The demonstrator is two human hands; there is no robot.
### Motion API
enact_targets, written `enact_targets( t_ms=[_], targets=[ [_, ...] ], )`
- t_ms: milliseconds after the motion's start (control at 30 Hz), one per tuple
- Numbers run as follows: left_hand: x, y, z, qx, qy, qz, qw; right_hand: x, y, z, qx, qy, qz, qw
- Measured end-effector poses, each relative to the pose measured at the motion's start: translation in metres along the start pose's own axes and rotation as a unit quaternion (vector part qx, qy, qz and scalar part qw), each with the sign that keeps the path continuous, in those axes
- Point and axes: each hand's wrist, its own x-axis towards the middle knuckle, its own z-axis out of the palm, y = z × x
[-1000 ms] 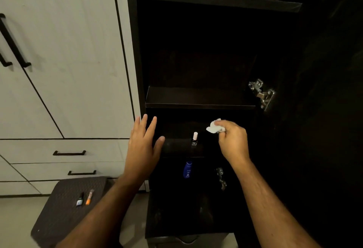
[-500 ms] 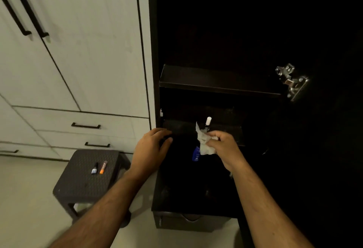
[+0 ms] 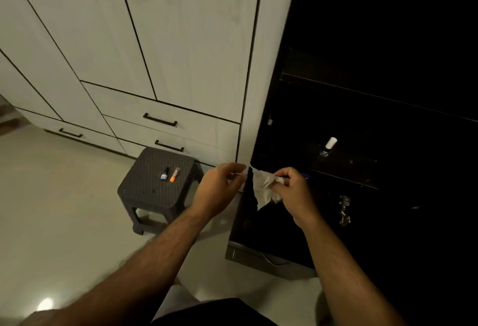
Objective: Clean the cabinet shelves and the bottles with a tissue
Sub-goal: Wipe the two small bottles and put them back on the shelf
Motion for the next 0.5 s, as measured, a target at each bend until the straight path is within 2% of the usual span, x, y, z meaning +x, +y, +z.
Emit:
enact_targets(
  t_ms=[233,367,500],
  targets=[
    [0.018,-0.033,-0.042,-0.103,-0.025,-0.055,0.993,0.014,-0.030,0.067,0.029,-0.036,0.010,0.999],
    [0.034,-0.056,-0.083,-0.214,-0.056,-0.113,0.969,0.026,-0.052,0.117,0.049,-0.064,0.024,0.996],
    [0.042,-0.087,-0.121,-0.238,-0.095,-0.141,0.956,0.038,-0.066,0.167,0.069,-0.061,0.044,0.995]
  ],
)
